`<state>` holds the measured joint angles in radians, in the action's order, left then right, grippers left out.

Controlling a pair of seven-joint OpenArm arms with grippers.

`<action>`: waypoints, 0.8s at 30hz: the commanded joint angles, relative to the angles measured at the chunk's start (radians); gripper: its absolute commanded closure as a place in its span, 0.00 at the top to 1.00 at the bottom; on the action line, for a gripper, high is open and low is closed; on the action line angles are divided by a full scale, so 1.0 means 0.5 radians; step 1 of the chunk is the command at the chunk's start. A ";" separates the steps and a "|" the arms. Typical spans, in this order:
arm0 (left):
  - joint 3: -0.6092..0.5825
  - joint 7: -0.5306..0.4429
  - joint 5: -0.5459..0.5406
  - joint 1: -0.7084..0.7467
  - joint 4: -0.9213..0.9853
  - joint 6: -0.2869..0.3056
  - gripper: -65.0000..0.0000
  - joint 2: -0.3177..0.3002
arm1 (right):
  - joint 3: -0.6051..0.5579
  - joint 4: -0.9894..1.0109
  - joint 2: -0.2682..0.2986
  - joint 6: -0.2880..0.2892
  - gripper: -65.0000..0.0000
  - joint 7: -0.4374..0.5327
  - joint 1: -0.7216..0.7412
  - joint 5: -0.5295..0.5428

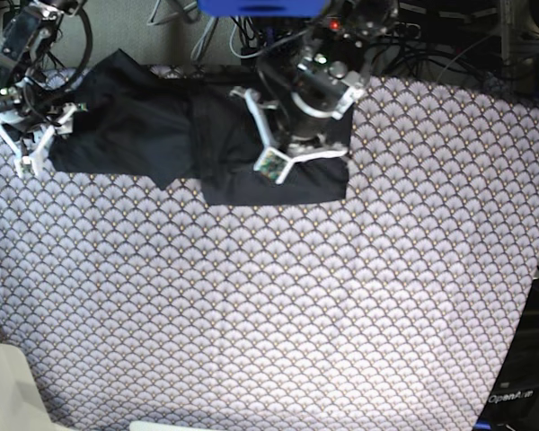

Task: Fold the T-shirt properly
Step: 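Release the shirt and lift the left gripper away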

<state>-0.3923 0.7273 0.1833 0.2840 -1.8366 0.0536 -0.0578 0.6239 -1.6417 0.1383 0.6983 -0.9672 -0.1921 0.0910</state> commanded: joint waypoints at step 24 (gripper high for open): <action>0.728 -0.051 0.000 0.136 -0.170 0.020 0.00 0.004 | -0.126 -0.011 0.007 0.000 0.00 0.092 0.008 -0.006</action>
<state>-0.0280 0.7208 0.1822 0.3515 -1.9011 0.0639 -0.0574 0.5579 -1.6379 0.1303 0.6956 -0.9268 -0.1925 0.0944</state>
